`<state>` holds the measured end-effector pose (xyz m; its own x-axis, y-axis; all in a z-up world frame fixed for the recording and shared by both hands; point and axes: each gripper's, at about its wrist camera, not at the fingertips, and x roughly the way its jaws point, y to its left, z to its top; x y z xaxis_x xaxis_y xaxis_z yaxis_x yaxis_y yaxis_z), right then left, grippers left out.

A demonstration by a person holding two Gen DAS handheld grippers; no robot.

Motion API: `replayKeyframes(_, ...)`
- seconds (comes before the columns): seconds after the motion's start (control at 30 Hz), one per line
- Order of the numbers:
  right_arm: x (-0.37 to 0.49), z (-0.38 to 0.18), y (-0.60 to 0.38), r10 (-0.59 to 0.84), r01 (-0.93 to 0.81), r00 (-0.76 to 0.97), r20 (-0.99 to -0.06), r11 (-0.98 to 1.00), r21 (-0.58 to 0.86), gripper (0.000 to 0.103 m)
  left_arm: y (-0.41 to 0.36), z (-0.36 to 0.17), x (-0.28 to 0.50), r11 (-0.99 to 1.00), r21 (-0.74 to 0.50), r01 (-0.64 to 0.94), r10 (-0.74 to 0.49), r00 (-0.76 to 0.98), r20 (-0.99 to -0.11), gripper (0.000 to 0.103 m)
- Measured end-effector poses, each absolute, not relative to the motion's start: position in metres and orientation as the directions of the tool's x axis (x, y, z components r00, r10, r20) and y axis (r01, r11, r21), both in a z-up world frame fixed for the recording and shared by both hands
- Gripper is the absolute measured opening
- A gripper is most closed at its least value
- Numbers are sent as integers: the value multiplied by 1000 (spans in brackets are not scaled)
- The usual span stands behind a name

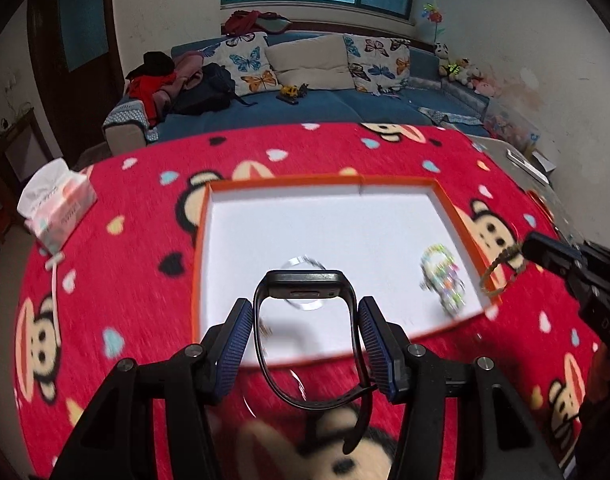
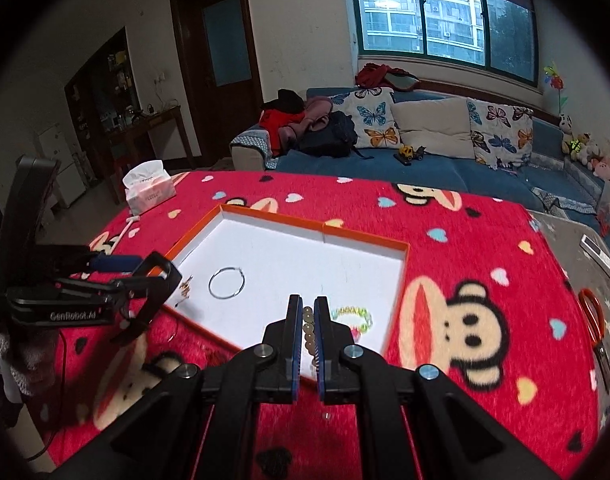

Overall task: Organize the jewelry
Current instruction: 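Carry the watch and green bracelet into the tray and open both tools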

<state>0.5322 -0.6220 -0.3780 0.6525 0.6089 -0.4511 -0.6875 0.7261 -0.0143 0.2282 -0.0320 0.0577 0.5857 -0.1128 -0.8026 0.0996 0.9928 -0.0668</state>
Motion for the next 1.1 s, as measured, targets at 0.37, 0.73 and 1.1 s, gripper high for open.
replayKeyframes(0.37, 558, -386, -598, 613, -702, 626, -481, 712, -6, 8, -13, 41, 300, 995, -40, 88, -83, 570, -818, 58)
replayKeyframes(0.73, 602, -408, -590, 528, -638, 651, -545, 770, -17, 8, -16, 15, 341, 994, -36, 107, -89, 543, -835, 58)
replayKeyframes(1.1, 606, -419, -594, 470, -606, 663, -583, 794, -49, 8, -20, -12, 365, 993, -18, 116, -76, 515, -854, 58)
